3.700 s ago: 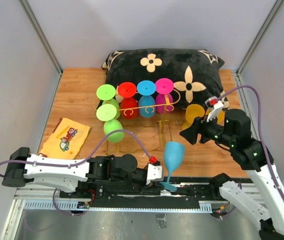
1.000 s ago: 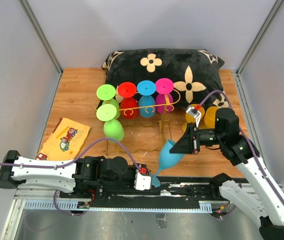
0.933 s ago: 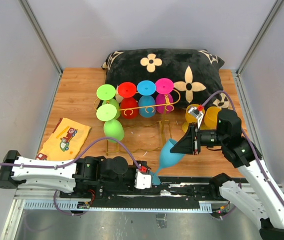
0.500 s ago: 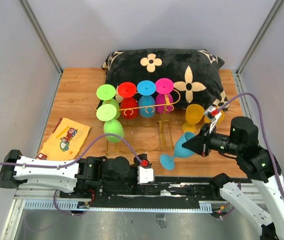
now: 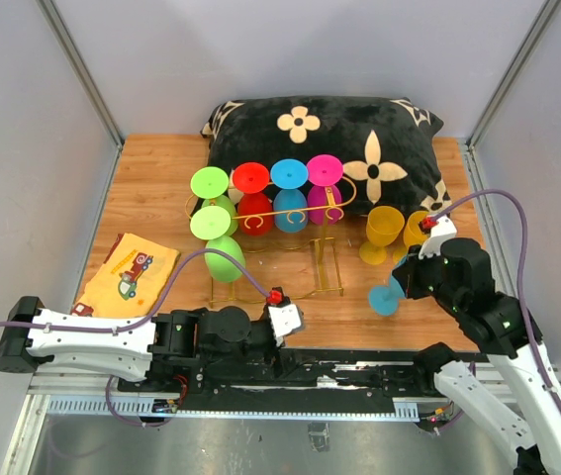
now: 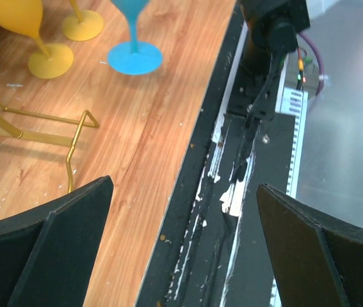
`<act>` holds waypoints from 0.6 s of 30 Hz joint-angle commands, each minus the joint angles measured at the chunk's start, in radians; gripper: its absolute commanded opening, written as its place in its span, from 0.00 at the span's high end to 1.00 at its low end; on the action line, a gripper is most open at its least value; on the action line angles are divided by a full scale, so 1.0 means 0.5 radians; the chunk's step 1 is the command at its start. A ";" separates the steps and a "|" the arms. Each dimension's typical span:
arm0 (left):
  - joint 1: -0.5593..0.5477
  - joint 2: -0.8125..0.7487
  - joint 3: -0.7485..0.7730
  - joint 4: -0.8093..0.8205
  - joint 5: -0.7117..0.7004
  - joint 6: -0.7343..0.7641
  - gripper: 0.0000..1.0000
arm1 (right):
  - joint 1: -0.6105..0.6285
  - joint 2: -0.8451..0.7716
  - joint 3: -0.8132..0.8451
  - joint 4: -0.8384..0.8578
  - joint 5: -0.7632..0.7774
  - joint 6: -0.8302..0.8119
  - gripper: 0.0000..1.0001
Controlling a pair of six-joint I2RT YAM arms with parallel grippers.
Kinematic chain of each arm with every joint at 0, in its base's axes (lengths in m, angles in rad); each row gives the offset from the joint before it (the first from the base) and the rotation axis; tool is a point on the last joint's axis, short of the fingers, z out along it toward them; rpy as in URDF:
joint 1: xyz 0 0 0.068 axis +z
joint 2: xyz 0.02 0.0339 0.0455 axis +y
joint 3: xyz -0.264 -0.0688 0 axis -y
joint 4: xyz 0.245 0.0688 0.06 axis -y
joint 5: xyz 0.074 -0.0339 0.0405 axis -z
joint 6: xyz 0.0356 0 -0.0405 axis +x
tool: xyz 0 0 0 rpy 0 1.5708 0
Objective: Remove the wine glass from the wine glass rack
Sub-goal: Place the wine glass at the center of the board.
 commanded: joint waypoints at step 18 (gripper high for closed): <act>-0.002 -0.043 -0.007 0.317 -0.523 -0.789 0.00 | 0.306 0.361 -0.288 0.589 0.431 -0.015 0.99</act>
